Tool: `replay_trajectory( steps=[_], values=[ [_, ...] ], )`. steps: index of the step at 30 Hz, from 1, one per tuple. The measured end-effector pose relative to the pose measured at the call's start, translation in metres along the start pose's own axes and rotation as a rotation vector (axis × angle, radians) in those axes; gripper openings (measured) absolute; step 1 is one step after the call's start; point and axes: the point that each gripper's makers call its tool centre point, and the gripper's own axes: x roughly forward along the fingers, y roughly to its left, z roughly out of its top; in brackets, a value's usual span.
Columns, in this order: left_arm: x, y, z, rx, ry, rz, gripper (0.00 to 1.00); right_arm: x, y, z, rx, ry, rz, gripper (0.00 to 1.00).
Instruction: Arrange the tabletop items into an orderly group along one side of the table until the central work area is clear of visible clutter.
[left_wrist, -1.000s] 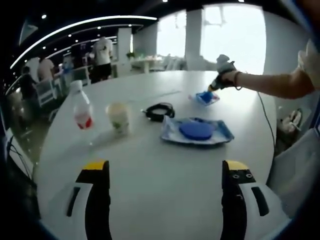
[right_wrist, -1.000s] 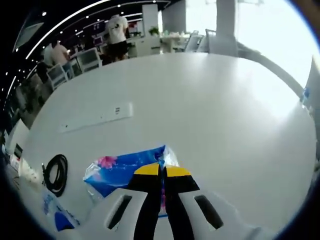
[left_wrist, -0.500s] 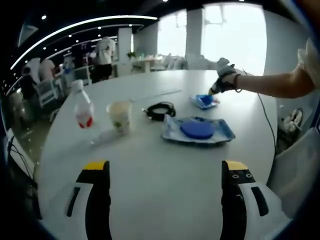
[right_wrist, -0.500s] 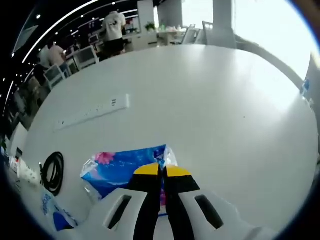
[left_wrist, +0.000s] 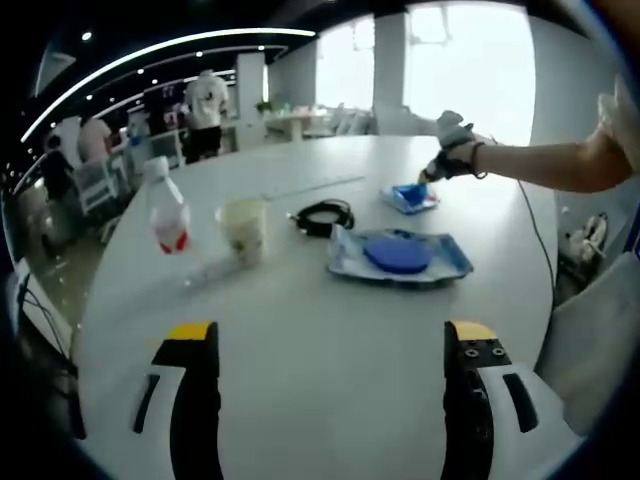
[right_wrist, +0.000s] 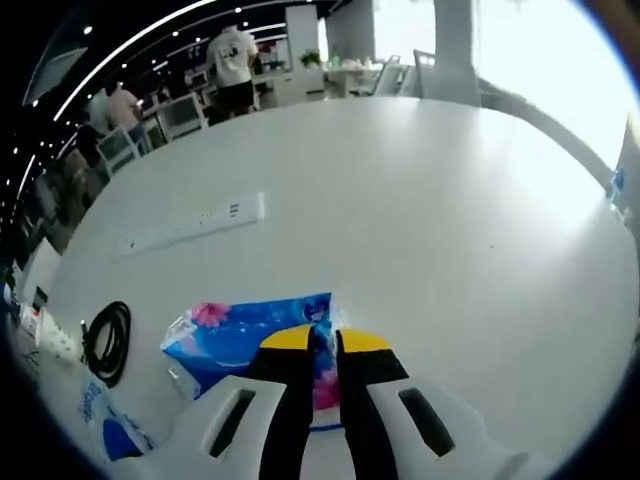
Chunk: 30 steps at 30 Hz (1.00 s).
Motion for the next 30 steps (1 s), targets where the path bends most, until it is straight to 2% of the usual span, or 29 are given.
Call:
replay_trajectory(
  steps=[3, 8, 10, 13, 20, 24, 30],
  values=[
    [0.0, 0.0, 0.0, -0.003, 0.002, 0.0, 0.9, 0.006, -0.003, 0.003, -0.005, 0.005, 0.0, 0.08],
    [-0.001, 0.0, 0.0, -0.002, 0.001, -0.001, 0.9, 0.005, -0.003, 0.001, -0.028, -0.002, 0.008, 0.08],
    [-0.001, 0.0, -0.001, -0.005, 0.002, 0.0, 0.9, 0.006, -0.003, 0.003, -0.077, -0.01, 0.018, 0.08],
    [-0.001, 0.001, 0.0, -0.006, -0.001, 0.001, 0.9, 0.006, -0.003, 0.002, -0.103, -0.008, 0.024, 0.08],
    [0.0, 0.001, 0.0, -0.005, 0.002, 0.0, 0.9, -0.001, -0.003, 0.0, -0.113, -0.019, 0.034, 0.11],
    [0.0, 0.002, -0.001, -0.007, 0.005, 0.003, 0.91, -0.004, -0.001, 0.001, -0.109, -0.029, 0.048, 0.28],
    [0.0, 0.001, -0.001, -0.008, 0.002, 0.002, 0.91, -0.017, 0.002, 0.006, -0.128, -0.061, 0.039, 0.48]
  ],
)
